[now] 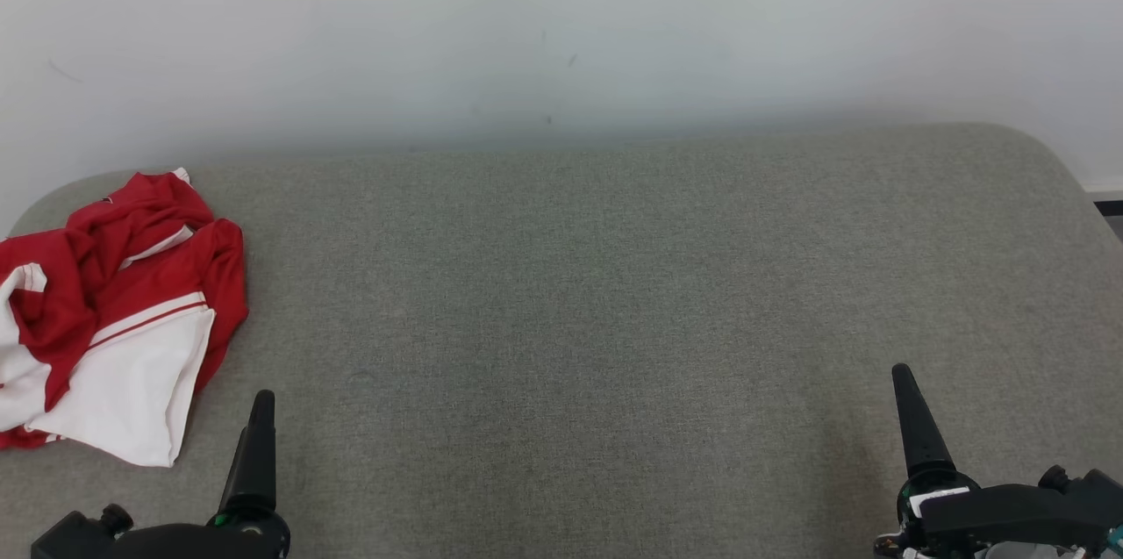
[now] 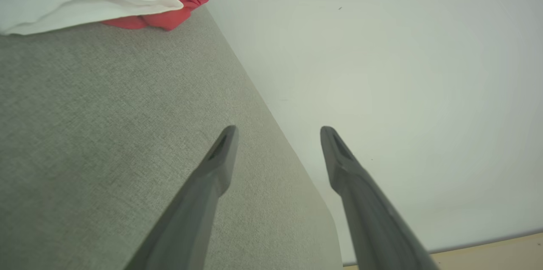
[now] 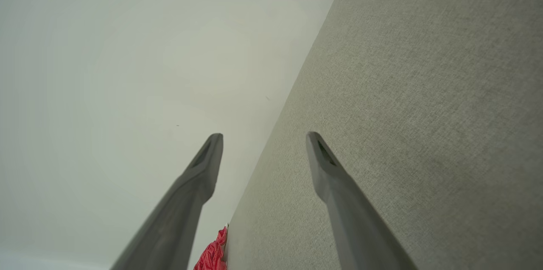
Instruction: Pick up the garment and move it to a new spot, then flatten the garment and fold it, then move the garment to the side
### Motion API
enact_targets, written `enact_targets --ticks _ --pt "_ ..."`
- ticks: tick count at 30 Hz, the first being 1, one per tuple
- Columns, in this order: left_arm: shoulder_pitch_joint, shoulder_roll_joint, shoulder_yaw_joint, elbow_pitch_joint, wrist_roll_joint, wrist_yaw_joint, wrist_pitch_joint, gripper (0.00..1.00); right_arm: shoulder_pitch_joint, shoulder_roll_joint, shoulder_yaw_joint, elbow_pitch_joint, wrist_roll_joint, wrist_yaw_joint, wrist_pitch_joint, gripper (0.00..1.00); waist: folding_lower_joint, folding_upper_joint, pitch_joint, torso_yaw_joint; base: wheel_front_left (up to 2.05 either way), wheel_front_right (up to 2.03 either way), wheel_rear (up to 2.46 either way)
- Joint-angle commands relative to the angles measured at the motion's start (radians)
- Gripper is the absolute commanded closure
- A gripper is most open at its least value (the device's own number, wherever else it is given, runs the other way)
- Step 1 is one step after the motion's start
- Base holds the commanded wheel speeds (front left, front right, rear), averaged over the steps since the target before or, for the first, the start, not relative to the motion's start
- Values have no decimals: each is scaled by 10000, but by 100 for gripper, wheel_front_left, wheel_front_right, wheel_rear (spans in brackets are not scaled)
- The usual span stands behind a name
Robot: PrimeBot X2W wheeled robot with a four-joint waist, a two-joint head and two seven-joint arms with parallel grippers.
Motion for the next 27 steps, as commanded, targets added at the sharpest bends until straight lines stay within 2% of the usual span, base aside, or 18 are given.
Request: enact_targets --ticks 1,16,27 --pt "-18 65 -52 -279 585 72 -122 0 -104 -92 57 -214 -497 -5 -123 0 0 0 1 -1 0 0 0" --pt "331 201 -308 -729 3616 374 -626 0 -5 -197 422 -329 -3396 -7 -625 0 0 0 -20 12 0 0 0" --pt "477 422 -691 -914 5299 757 -973 0 79 -239 749 -391 -5284 -9 -971 0 0 0 -51 70 0 0 0"
